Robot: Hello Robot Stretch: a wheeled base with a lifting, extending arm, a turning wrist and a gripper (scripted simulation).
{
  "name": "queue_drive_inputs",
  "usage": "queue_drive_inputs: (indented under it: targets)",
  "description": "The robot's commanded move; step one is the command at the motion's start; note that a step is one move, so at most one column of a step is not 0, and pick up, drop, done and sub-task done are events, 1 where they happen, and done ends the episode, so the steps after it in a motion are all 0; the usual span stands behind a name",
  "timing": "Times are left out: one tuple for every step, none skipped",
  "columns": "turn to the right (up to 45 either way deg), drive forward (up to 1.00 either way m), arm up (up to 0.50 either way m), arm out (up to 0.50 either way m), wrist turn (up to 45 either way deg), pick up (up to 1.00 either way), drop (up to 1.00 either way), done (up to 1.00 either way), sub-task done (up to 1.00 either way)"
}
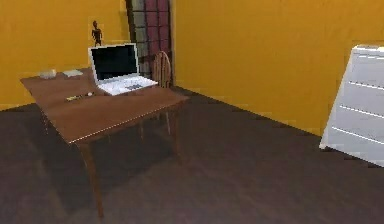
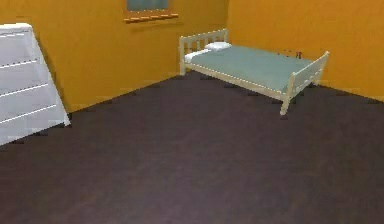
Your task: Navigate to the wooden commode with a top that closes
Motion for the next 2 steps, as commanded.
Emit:
queue_drive_inputs:
  targets:
    - [-42.0, 0.00, 0.00, 0.00, 0.0, 0.00, 0.00, 0.00, 0.00]
    - [0.0, 0.60, 0.00, 0.00, 0.0, 0.00, 0.00, 0.00, 0.00]
